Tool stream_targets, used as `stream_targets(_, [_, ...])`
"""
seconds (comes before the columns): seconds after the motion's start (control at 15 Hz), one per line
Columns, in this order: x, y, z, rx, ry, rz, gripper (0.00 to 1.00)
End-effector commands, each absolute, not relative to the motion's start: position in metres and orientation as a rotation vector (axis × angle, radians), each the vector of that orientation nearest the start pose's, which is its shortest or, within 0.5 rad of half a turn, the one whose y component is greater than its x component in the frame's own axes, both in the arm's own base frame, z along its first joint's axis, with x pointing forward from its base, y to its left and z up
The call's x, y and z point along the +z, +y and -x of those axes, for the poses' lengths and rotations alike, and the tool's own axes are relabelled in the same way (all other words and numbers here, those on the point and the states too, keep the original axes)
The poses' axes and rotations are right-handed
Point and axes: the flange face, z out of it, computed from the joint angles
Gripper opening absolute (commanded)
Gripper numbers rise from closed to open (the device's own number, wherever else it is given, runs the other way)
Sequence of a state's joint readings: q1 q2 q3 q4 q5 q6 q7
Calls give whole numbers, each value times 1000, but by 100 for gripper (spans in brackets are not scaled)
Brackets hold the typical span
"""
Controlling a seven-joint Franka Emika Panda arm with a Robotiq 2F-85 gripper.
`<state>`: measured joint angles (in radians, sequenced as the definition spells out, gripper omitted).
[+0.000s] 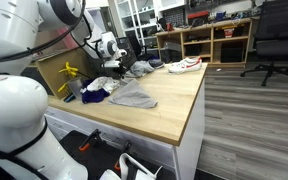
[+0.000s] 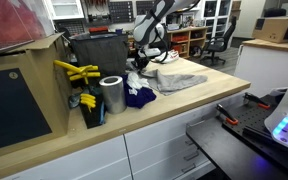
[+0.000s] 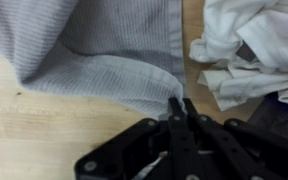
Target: Fold the grey towel
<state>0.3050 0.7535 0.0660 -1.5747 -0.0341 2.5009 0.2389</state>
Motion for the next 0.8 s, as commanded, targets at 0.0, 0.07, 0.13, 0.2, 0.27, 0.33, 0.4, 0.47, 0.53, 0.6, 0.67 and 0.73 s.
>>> stream_targets(0.0, [247,236,-641,-177,-202,3053,2])
stream_targets(0.07, [254,231,-639,-200,-198,3058,2])
stream_targets(0.13, [262,228,-637,-212,-191,3060,2])
stream_targets(0.2, [270,223,-635,-235,-181,3062,2])
stream_targets(0.27, [276,220,-633,-245,-178,3061,2])
stream_targets(0.33, [283,216,-630,-259,-173,3061,2])
stream_targets(0.4, [289,213,-627,-268,-171,3061,2])
stream_targets(0.47, [293,211,-623,-277,-172,3062,2])
stream_targets(0.53, [297,208,-618,-285,-175,3065,2])
stream_targets(0.6, [299,205,-613,-292,-175,3067,2])
stream_targets(0.67, [301,202,-607,-293,-175,3068,2])
stream_targets(0.73, [303,199,-601,-292,-175,3071,2])
